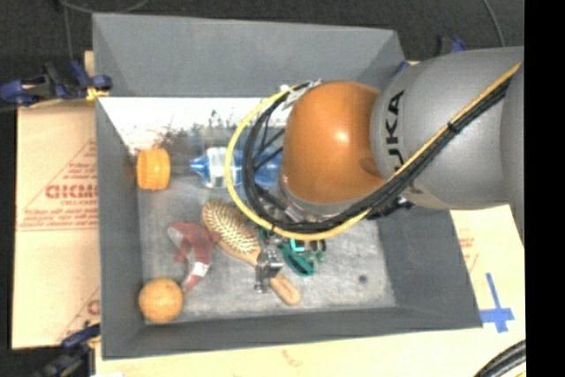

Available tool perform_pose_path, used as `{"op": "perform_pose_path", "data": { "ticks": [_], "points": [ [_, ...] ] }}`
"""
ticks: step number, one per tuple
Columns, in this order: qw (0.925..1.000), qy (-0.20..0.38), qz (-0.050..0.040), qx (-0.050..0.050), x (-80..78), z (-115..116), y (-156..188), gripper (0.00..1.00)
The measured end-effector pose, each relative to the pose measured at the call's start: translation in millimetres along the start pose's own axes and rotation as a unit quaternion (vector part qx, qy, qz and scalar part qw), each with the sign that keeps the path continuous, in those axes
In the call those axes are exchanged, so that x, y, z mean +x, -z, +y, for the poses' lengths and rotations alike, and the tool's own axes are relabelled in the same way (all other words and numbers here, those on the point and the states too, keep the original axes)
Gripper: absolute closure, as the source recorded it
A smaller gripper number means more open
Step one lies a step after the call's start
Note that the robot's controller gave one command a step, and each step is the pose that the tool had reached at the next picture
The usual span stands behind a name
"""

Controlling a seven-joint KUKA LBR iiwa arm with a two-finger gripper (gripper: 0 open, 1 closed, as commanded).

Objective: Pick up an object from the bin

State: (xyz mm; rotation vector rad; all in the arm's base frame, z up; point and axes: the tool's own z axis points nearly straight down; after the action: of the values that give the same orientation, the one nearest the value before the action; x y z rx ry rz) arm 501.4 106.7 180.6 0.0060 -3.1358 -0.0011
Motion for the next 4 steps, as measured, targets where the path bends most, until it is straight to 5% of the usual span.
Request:
{"op": "perform_pose_path", "data": {
  "ticks": [1, 2, 3, 4],
  "points": [
    [1.0, -0.001, -0.004, -0.001, -1.8, -0.2, 4.1, 0.0],
    [0.9999, 0.008, -0.0079, 0.0, -36.9, -6.2, -46.6, 0.0],
    [0.9994, 0.0, -0.0343, -0.003, -56.8, -0.9, -92.9, 1.0],
    [0.9994, 0.0, -0.0343, -0.003, -56.8, -0.9, -92.9, 1.0]
  ]
}}
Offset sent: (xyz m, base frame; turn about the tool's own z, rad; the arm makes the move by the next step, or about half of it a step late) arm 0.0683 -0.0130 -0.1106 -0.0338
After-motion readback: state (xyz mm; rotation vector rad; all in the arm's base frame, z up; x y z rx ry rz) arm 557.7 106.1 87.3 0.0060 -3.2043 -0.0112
